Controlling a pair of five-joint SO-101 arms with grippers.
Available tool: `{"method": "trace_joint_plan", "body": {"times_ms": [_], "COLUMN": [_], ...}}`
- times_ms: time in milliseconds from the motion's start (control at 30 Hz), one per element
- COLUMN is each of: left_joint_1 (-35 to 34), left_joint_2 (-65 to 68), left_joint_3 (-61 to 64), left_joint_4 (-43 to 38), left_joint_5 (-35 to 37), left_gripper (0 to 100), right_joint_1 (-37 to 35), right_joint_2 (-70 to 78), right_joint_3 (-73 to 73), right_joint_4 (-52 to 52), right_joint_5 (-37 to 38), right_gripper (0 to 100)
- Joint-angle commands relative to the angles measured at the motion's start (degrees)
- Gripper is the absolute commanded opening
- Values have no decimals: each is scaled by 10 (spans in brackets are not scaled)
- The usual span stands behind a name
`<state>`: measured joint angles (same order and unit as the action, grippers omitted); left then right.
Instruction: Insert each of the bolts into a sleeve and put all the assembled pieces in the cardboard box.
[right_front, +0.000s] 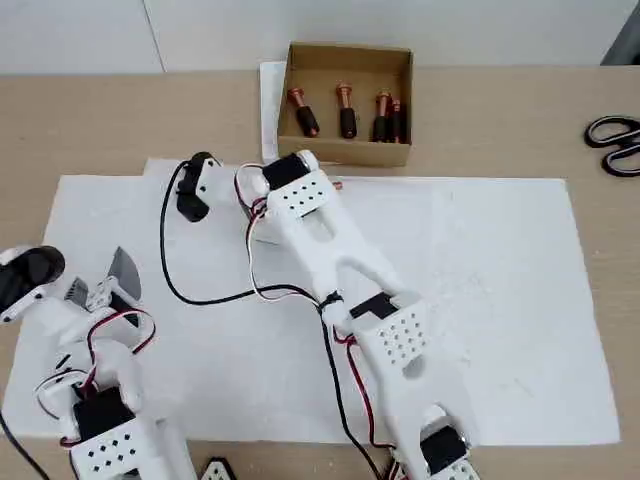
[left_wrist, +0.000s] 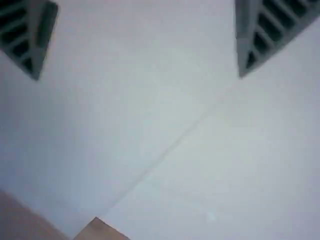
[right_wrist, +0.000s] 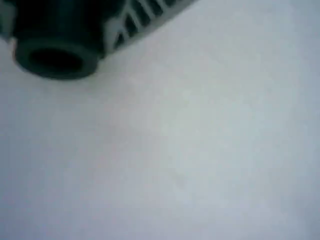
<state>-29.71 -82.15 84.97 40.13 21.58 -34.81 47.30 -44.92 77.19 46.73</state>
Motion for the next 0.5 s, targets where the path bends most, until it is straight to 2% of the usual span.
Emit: {"method": "trace_joint_plan", "body": {"times_ms": [0, 267, 467], "left_joint_1": [-1, 2, 71], "left_joint_2": [-9, -9, -8], "left_joint_3": [-7, -7, -34], "left_joint_4": [-15, -12, 30], "left_joint_5": [5, 5, -29], "left_gripper": [240, 240, 240], "right_joint_1": [3, 4, 42], "right_joint_2": [-55, -71, -72], "right_joint_3": [-69, -188, -210], "right_joint_4": [38, 154, 220], "right_joint_5": [-47, -157, -251], "right_gripper": [5, 5, 5]}}
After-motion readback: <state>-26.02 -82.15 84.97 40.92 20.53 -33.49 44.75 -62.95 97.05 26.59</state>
